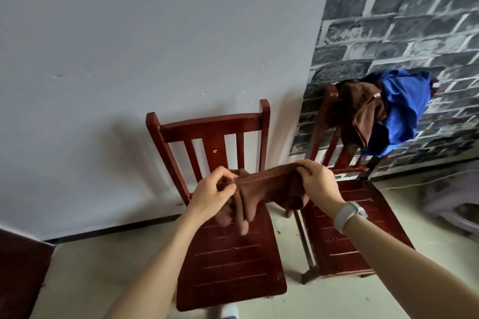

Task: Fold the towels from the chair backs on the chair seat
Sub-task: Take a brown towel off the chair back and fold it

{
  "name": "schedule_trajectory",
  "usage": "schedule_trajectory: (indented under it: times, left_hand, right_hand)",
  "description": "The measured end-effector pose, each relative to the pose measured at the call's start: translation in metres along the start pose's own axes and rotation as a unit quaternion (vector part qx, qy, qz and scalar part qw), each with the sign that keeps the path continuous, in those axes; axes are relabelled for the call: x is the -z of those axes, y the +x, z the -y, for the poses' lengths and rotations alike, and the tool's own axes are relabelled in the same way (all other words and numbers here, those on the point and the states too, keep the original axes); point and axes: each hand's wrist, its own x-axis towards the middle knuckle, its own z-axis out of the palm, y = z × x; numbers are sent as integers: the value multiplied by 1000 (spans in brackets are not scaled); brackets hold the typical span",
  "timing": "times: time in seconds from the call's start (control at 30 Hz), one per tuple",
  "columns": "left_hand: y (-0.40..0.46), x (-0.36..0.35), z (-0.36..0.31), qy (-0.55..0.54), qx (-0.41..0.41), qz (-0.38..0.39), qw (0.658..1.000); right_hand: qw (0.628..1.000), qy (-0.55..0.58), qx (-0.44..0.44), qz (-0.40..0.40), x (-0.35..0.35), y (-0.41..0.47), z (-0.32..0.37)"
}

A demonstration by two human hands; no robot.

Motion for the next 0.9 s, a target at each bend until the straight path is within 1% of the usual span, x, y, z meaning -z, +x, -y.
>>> schedule_trajectory:
  times: [0.07, 0.1, 0.17, 0.23, 0.27, 0.33, 0.43, 0.57, 0.63, 0.73, 0.83, 0.9]
  left_hand:
    - [4, 12, 4, 39, -15, 69, 997]
    - [6, 17, 8, 64, -12, 97, 993]
    - [13, 27, 17, 67, -3, 111, 991]
    - [22, 33, 21, 43, -10, 95, 995]
    - [26, 33, 20, 34, -22, 87, 995]
    - [30, 30, 12, 7, -64, 67, 996]
    - [33, 17, -2, -27, -145, 33, 989]
    - [42, 3, -13, -18, -201, -12, 979]
    - [48, 4, -19, -17, -206, -39, 978]
    - [57, 15, -31, -6, -187, -51, 981]
    - [65, 25, -40, 51, -211, -58, 974]
    - [68, 30, -48, 63, -211, -77, 972]
  right_hand:
    - [999, 49, 5, -9, -2, 6, 18]
    - [998, 66, 11, 4, -3, 10, 29]
    - [995, 67, 31, 69, -6, 17, 54]
    - [989, 24, 41, 140, -14, 21, 75]
    - [987, 2, 39, 153, -18, 22, 83]
    - [991, 16, 19, 135, -23, 23, 93]
    - [991, 89, -40, 90, -22, 26, 99]
    - [977, 168, -116, 60, -11, 24, 96]
    - [965, 213, -137, 65, -4, 21, 91]
    - [955, 251, -138, 77, 3, 16, 75]
    - [959, 234, -143, 68, 3, 9, 52]
    - [964, 209, -149, 77, -5, 3, 34]
